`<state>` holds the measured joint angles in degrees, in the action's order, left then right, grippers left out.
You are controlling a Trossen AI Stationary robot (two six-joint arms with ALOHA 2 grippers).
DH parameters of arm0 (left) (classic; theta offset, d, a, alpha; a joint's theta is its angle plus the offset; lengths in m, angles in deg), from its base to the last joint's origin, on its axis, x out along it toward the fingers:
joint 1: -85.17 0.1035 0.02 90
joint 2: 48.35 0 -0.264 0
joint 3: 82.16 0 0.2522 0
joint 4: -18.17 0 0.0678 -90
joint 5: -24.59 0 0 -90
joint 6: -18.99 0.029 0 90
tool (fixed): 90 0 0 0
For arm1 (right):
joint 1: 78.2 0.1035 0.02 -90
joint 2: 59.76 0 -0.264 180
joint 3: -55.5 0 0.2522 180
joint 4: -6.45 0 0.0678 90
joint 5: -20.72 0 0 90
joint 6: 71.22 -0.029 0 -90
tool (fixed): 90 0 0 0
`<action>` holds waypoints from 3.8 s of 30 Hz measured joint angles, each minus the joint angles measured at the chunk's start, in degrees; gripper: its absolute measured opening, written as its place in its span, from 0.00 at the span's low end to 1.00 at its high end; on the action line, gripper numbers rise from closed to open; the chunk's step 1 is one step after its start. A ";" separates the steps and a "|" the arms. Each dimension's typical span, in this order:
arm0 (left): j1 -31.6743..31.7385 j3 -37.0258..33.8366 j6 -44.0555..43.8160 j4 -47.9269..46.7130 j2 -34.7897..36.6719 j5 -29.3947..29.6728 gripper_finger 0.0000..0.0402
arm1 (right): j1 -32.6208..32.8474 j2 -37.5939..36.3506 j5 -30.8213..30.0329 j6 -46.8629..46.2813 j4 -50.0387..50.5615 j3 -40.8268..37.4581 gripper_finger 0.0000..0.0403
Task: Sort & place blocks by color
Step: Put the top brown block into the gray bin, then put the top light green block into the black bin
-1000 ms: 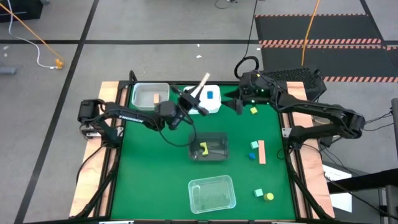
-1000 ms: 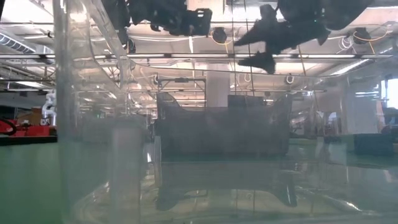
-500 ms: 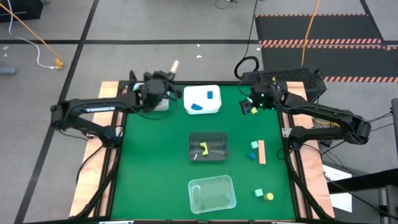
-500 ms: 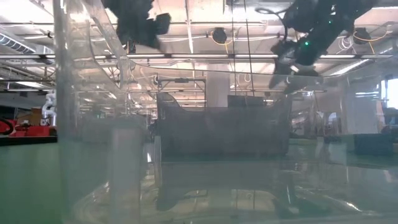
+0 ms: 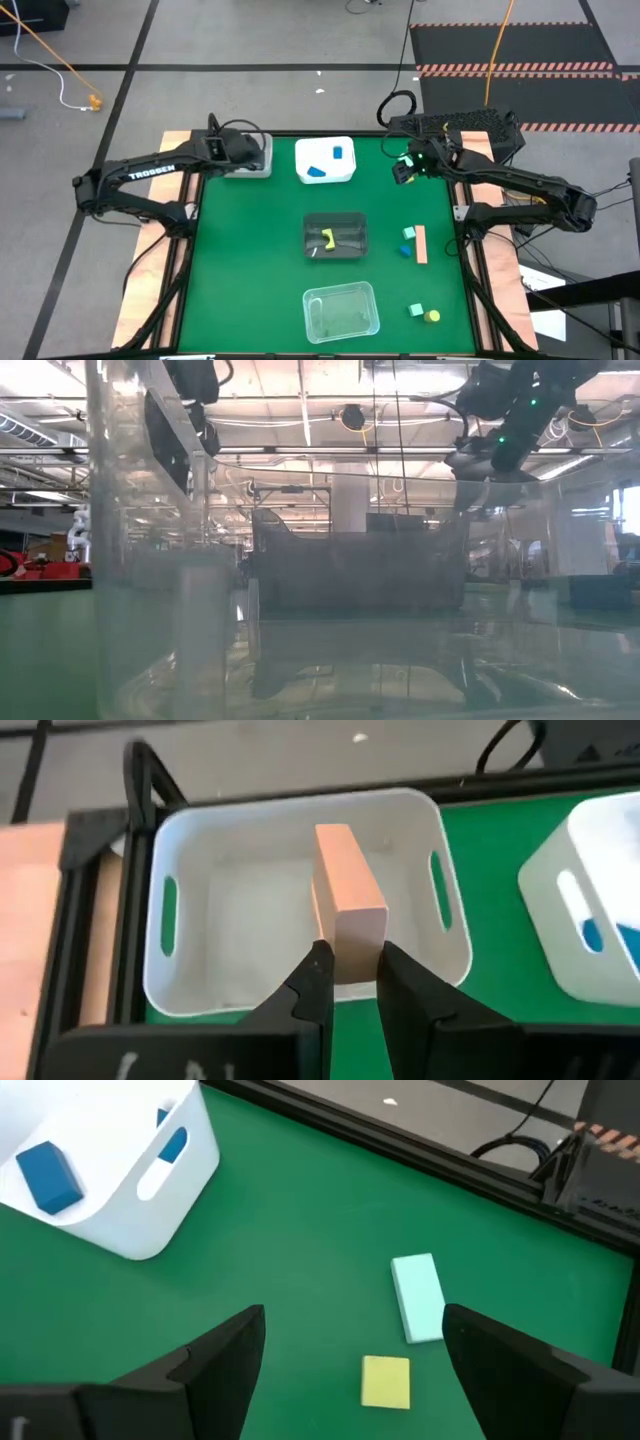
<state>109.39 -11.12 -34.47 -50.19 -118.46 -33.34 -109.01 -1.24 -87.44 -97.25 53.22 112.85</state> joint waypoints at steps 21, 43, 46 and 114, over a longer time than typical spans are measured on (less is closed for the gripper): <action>3.69 -16.87 -5.43 18.00 -0.07 -3.41 0.15 | 0.02 -0.01 -1.64 -1.13 0.04 0.00 0.73; 5.06 -18.85 -2.87 21.51 -0.07 -4.27 0.44 | 0.01 0.00 -3.49 -1.82 -14.48 -10.88 0.73; 5.06 -18.49 -2.28 24.13 -0.07 -7.16 0.51 | -0.13 0.00 -6.77 -3.22 -13.73 -10.88 0.73; -14.81 -17.26 38.52 83.44 5.30 -20.01 0.56 | 0.58 6.75 25.90 -26.49 -53.58 -10.75 0.28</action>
<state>94.58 -28.38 4.04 33.25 -113.16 -53.35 -108.43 5.52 -61.54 -123.74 -0.36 102.10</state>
